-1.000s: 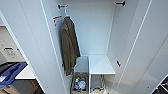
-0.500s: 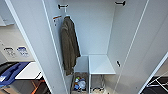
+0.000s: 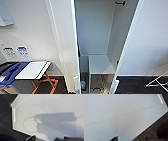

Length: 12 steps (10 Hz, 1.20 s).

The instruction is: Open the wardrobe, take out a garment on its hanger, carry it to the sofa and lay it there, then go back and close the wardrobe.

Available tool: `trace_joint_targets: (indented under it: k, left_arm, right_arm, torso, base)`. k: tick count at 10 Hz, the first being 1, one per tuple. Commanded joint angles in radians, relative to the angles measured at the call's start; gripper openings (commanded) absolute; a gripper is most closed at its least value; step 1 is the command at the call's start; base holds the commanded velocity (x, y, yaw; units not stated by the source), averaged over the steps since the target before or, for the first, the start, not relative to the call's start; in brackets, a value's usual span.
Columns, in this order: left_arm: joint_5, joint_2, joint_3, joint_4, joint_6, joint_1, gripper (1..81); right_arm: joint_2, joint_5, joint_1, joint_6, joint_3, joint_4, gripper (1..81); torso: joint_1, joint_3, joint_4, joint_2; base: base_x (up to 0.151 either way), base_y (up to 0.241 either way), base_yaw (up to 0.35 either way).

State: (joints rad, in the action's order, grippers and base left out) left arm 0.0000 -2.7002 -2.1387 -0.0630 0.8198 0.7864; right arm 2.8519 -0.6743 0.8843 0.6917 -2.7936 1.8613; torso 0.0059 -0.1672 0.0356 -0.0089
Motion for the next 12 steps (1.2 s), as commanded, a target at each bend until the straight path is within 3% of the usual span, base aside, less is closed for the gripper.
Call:
trace_joint_targets:
  k: [1,2,5,9,12]
  left_arm:
    - [0.026,-0.081,-0.041,0.147,-0.002,-0.042,81.1]
    - [0.028,-0.1,-0.06,0.192,-0.002,-0.008,81.1]
    - [0.025,-0.086,-0.069,0.342,-0.002,0.118,81.1]
    - [0.015,-0.052,-0.069,0.594,-0.011,0.3,81.1]
    - [-0.012,-0.057,-0.109,0.739,-0.016,0.467,81.1]
  right_arm:
    - [0.052,-0.099,-0.109,0.103,-0.01,0.013,81.1]
    - [0.085,-0.087,-0.099,0.141,-0.013,-0.007,81.1]
    - [0.108,0.002,-0.04,0.172,-0.015,-0.139,81.1]
    - [0.103,0.059,0.097,0.316,-0.018,-0.244,81.1]
    - [0.105,0.153,0.221,0.351,-0.018,-0.381,81.1]
  torso:
    - [0.0,0.0,0.0,0.0]
    - [0.0,0.0,0.0,0.0]
    - [0.0,0.0,0.0,0.0]
    - [0.0,0.0,0.0,0.0]
    - [0.0,0.0,0.0,0.0]
  base:
    - [0.0,0.0,0.0]
    - [0.0,0.0,0.0]
    - [0.0,0.0,0.0]
    - [0.0,0.0,0.0]
    - [0.0,0.0,0.0]
